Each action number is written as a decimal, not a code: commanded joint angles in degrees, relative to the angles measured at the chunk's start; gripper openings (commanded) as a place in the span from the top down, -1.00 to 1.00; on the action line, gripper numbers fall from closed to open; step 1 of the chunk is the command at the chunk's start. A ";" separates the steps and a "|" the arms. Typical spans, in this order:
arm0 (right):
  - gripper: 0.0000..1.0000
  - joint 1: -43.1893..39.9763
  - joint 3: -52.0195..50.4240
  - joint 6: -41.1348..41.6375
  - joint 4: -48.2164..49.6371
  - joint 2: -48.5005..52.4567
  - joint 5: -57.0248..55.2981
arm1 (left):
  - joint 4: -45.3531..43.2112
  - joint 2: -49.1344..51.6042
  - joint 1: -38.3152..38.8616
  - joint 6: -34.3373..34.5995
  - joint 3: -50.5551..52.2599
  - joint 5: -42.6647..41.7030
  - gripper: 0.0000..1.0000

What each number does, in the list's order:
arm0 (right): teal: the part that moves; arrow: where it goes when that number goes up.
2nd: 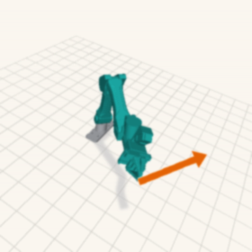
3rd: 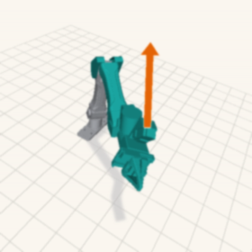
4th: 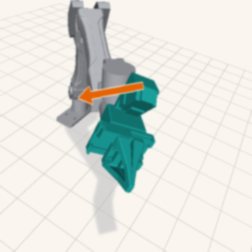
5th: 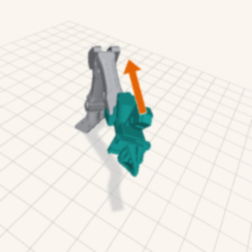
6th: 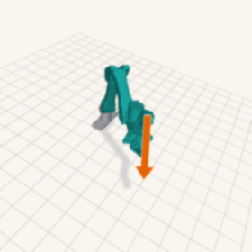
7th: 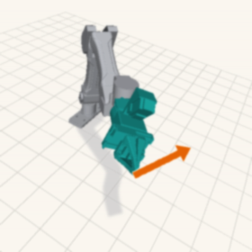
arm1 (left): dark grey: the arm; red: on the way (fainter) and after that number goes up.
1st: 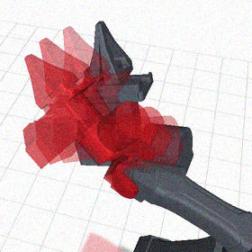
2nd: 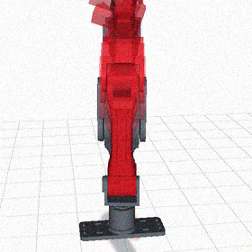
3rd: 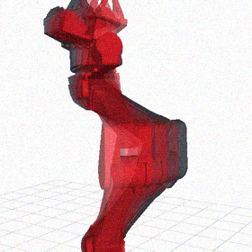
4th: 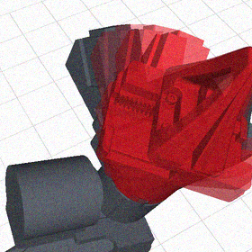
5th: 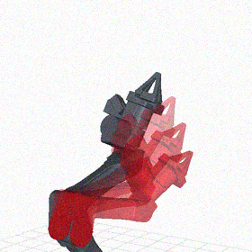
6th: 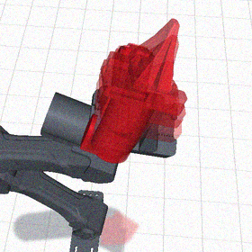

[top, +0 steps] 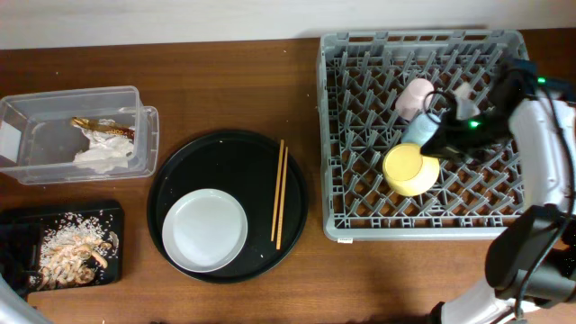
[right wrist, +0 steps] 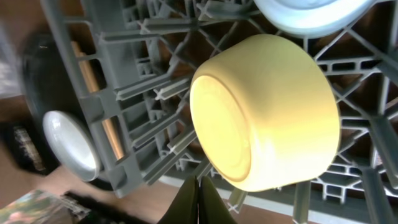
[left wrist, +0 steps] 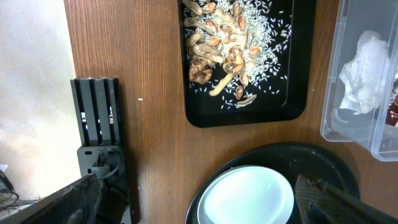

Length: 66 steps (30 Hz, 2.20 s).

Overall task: Sort waste into correct bins and load items into the dishwasher rack
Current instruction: 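Lower the yellow saucer into the rack slots and release, then reach the right gripper to the wooden chopsticks and grasp one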

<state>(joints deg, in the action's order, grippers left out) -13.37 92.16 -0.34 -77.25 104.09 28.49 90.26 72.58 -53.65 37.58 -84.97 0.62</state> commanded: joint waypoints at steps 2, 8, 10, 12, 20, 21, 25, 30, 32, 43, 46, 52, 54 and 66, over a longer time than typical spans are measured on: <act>0.92 5.16 0.63 10.56 1.07 -0.50 -17.00 | 0.04 -0.33 0.00 0.55 -0.02 0.02 -0.98; 0.92 5.16 -3.32 10.23 3.26 2.16 -13.77 | 0.04 -0.33 0.00 0.55 -0.02 0.02 -0.99; 0.92 5.16 -3.63 10.05 3.96 2.16 -13.79 | 0.04 -0.33 0.00 0.55 -0.02 0.02 -0.98; 0.92 5.16 -3.63 10.40 4.04 2.16 -15.54 | 0.07 -0.33 0.00 0.55 -0.02 0.02 -0.98; 0.89 8.28 -3.61 3.69 -0.07 -0.92 1.05 | 0.07 -0.33 0.00 0.55 -0.02 0.02 -0.98; 0.81 10.08 -3.61 3.72 0.13 -1.27 1.03 | 0.04 -0.33 0.00 0.55 -0.02 0.02 -0.98; 0.56 21.09 -3.61 3.87 1.60 -1.27 0.85 | 0.04 -0.33 0.00 0.55 -0.02 0.02 -0.99; 0.39 37.77 -3.61 19.50 9.16 -1.25 -13.92 | 0.04 -0.33 0.00 0.55 -0.02 0.02 -0.98; -0.53 44.04 -3.61 25.33 12.90 -0.94 -20.87 | 0.04 -0.33 0.00 0.55 -0.02 0.02 -0.98; 0.42 52.46 -3.78 37.16 23.74 12.66 -25.99 | 0.04 -0.33 0.00 0.55 -0.02 0.02 -0.99; 0.40 52.46 -3.78 38.42 25.00 15.67 -25.79 | 0.04 -0.33 0.00 0.55 -0.02 0.02 -0.98; 0.40 52.46 -3.78 39.85 26.84 18.53 -25.77 | 0.04 -0.33 0.00 0.55 -0.02 0.02 -0.99; 0.40 52.46 -3.78 39.87 27.28 18.53 -25.77 | 0.04 -0.33 0.00 0.55 -0.02 0.02 -0.98; 0.92 49.77 4.04 39.76 19.87 17.31 -24.13 | 0.04 -0.33 0.00 0.55 -0.02 0.02 -0.98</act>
<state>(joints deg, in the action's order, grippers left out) 38.30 90.59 41.41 -53.04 122.89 4.45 90.26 72.58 -53.65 37.58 -84.97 0.62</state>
